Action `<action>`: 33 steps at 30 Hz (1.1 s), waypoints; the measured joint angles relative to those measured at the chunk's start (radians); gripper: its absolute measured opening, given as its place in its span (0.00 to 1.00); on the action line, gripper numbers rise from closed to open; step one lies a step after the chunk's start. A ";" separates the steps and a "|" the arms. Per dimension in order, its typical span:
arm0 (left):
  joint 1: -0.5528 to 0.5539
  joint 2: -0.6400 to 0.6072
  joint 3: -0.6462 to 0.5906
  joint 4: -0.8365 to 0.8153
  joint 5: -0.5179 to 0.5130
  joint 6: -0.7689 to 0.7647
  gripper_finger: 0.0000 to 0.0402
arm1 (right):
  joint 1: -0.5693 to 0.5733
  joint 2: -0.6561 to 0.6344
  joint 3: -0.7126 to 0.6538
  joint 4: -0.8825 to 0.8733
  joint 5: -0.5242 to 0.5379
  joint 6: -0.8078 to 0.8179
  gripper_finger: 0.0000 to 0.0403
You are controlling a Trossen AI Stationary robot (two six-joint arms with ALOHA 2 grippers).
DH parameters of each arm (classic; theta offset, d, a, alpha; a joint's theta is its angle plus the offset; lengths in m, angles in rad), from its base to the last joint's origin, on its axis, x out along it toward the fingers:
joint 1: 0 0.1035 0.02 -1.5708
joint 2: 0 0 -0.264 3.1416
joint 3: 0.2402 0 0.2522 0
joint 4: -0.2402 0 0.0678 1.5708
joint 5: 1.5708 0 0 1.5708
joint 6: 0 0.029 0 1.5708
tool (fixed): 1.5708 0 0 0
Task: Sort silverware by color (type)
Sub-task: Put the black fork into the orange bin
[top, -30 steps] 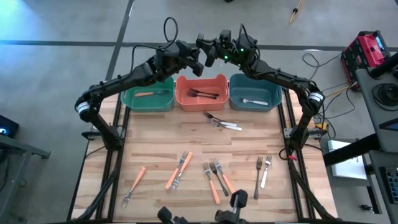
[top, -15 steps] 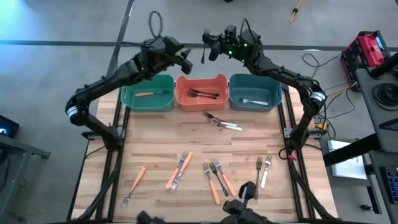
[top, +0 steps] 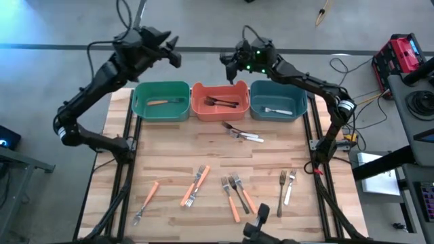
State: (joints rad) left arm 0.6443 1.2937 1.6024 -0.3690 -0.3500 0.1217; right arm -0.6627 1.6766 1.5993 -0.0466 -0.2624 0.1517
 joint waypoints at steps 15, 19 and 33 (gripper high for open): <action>0.026 -0.088 -0.001 -0.114 -0.007 0.001 0.32 | 0.088 0.145 0.000 -0.100 0.092 -0.036 0.02; 0.025 -0.101 -0.002 -0.149 -0.007 -0.002 0.32 | 0.093 0.172 0.000 -0.116 0.113 -0.045 0.02; 0.025 -0.109 -0.002 -0.174 -0.008 0.001 0.32 | 0.114 0.223 0.000 -0.136 0.178 -0.140 0.02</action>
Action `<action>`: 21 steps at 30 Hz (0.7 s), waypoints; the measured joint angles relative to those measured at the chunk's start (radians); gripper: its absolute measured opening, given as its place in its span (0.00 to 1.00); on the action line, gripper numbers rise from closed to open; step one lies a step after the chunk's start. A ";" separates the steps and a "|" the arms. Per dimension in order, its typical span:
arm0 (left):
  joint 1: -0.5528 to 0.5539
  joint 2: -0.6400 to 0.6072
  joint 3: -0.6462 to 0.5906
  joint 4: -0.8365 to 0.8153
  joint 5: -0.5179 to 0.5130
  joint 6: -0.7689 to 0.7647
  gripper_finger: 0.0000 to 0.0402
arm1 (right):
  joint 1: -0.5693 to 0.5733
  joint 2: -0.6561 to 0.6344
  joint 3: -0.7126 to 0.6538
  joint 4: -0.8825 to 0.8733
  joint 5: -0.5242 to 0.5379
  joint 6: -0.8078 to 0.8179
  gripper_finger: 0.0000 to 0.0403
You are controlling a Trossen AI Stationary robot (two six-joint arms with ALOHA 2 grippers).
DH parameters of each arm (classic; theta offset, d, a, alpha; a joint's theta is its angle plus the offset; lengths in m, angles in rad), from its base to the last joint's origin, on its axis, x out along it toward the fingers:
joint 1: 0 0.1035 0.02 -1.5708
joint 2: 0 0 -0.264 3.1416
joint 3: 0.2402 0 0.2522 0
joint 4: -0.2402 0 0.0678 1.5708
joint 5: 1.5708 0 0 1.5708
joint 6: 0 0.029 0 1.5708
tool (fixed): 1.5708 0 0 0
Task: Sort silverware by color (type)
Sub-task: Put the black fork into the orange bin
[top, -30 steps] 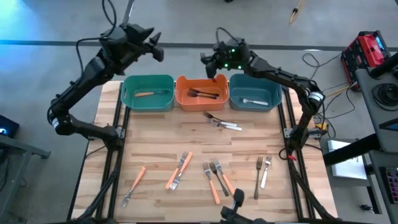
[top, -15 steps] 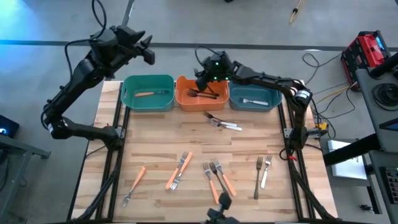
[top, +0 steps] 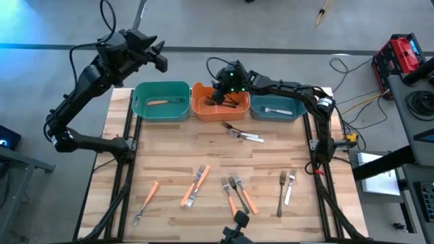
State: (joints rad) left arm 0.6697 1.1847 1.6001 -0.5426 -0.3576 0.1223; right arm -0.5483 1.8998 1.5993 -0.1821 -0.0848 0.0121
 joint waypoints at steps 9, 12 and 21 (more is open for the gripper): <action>0.000 -0.003 0.000 -0.003 0.000 0.000 0.32 | 0.020 0.052 0.000 0.008 0.035 0.018 0.02; 0.000 -0.003 0.000 -0.005 0.000 0.000 0.32 | 0.022 0.063 0.000 0.010 0.037 0.021 0.02; 0.000 -0.003 0.000 -0.006 0.000 0.000 0.32 | 0.023 0.066 0.000 0.016 0.060 0.040 0.02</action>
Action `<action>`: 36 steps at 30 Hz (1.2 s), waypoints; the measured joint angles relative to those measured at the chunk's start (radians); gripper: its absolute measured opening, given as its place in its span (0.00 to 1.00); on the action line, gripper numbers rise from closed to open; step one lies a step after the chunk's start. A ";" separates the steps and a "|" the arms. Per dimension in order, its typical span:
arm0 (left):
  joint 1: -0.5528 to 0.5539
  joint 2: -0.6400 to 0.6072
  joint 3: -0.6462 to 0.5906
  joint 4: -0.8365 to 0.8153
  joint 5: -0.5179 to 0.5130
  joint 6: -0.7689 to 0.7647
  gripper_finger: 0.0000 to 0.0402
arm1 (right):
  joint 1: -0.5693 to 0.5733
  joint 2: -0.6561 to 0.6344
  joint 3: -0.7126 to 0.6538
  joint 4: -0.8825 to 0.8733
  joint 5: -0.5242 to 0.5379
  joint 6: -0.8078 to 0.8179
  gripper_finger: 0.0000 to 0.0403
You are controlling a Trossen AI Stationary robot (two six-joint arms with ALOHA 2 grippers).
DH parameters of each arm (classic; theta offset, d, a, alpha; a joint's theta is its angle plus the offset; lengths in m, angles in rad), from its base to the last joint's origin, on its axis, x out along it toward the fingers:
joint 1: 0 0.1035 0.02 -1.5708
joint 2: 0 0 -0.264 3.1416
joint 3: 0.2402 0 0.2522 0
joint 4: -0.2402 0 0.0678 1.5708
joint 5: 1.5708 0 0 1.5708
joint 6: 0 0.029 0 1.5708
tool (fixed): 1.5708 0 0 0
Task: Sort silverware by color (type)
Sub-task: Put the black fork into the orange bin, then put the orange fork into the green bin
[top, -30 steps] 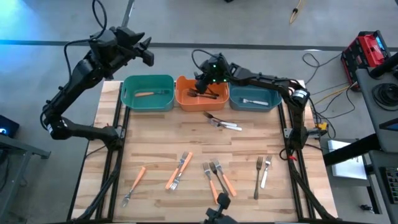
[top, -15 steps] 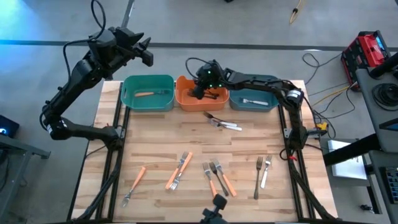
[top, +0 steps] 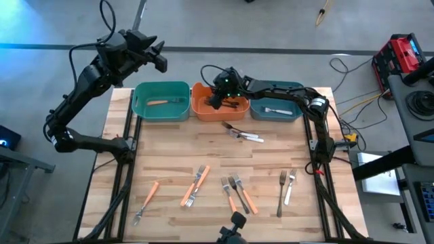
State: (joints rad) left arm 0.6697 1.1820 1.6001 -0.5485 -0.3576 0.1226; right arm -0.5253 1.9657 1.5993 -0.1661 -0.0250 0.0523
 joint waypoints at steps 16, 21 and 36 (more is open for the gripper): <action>0.000 0.000 0.000 0.001 0.000 0.000 0.32 | 0.002 -0.002 0.000 0.000 0.001 0.022 0.21; 0.000 0.000 0.000 0.000 0.000 0.000 0.32 | 0.002 -0.026 0.000 -0.008 -0.001 0.062 0.20; 0.000 0.003 -0.006 -0.047 0.001 -0.030 0.32 | 0.002 -0.151 0.000 -0.018 -0.009 0.116 0.20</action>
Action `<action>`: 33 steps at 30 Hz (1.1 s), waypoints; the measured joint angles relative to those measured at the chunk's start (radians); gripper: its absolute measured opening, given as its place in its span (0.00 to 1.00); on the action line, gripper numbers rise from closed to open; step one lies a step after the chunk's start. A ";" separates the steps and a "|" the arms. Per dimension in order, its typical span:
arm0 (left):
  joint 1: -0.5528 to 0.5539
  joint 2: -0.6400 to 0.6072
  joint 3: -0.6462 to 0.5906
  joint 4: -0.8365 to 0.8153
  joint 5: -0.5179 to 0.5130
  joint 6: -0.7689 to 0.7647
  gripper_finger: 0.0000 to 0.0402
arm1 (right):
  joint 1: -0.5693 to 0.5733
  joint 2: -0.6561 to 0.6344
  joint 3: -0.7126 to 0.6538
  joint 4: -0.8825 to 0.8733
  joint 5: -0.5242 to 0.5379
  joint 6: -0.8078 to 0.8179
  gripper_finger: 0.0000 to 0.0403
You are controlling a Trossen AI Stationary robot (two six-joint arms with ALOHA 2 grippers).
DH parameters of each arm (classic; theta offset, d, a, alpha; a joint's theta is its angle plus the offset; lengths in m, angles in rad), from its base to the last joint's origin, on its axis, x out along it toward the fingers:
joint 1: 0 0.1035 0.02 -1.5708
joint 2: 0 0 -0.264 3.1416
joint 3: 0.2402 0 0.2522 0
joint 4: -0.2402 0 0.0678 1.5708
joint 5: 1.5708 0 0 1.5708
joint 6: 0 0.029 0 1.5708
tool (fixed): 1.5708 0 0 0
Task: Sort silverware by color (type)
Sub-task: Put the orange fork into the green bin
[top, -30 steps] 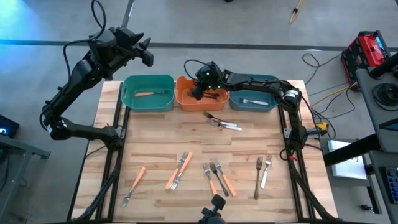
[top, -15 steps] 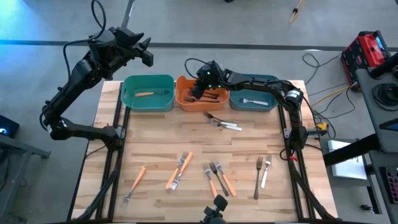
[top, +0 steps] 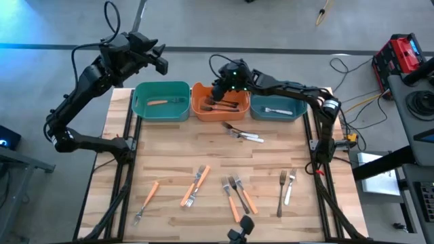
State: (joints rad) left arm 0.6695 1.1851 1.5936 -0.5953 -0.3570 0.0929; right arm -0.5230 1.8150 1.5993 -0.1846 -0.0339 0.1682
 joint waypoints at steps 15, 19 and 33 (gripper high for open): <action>-0.001 0.035 -0.008 -0.006 0.228 -0.024 0.32 | 0.020 -0.114 0.000 0.007 -0.053 -0.060 0.18; -0.022 0.040 -0.039 0.015 0.297 -0.021 0.32 | 0.047 -0.126 0.000 0.017 -0.053 -0.155 0.15; -0.265 -0.045 -0.399 0.323 0.296 0.019 0.32 | 0.080 -0.143 -0.069 -0.012 -0.155 -0.369 0.08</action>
State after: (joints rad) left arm 0.4048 1.1405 1.1949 -0.2718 -0.0612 0.1120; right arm -0.4432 1.6722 1.5299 -0.1967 -0.1888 -0.2011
